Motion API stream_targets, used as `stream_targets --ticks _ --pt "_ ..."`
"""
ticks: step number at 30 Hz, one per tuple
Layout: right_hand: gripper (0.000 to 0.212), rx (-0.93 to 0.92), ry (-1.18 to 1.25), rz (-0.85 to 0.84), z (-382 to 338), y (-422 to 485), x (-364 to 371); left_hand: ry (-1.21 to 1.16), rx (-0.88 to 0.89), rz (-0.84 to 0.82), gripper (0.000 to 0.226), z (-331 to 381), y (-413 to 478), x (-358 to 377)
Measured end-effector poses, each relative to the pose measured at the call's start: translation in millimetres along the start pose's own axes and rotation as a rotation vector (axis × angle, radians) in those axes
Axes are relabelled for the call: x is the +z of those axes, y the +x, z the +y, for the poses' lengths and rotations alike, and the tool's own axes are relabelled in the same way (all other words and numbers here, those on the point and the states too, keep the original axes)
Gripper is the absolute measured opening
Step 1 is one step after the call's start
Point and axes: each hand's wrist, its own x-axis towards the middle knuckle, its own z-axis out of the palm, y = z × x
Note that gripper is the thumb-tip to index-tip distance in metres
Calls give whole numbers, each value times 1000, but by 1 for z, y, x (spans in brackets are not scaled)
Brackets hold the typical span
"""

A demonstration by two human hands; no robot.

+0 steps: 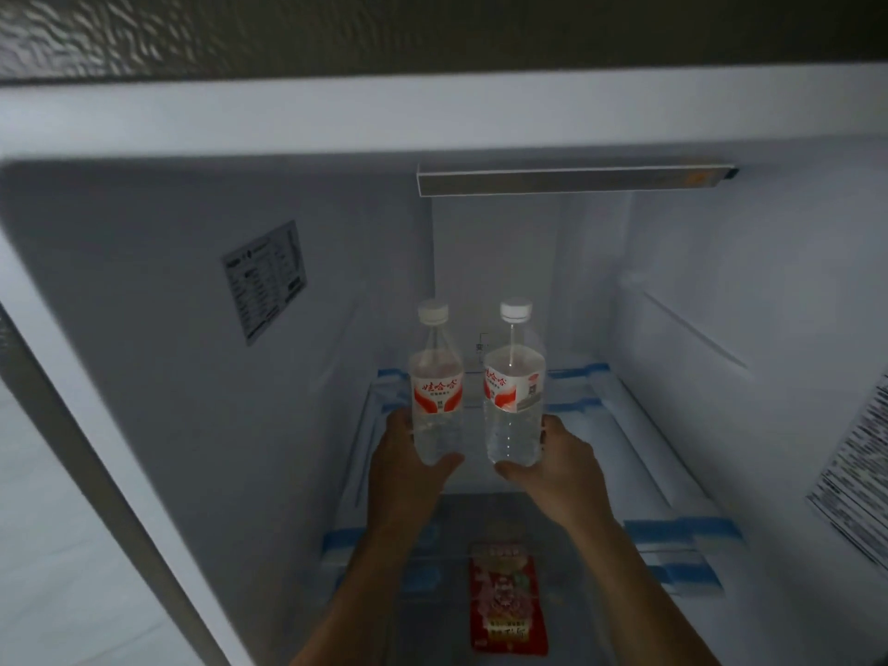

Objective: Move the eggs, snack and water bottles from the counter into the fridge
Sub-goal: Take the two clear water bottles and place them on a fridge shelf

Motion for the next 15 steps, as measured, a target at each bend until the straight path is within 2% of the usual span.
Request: stream_targets --ticks 8,15 --pt "62 48 48 -25 -14 48 21 54 30 16 63 -8 49 11" --pt "57 49 105 4 -10 67 32 67 18 64 68 -27 84 26"
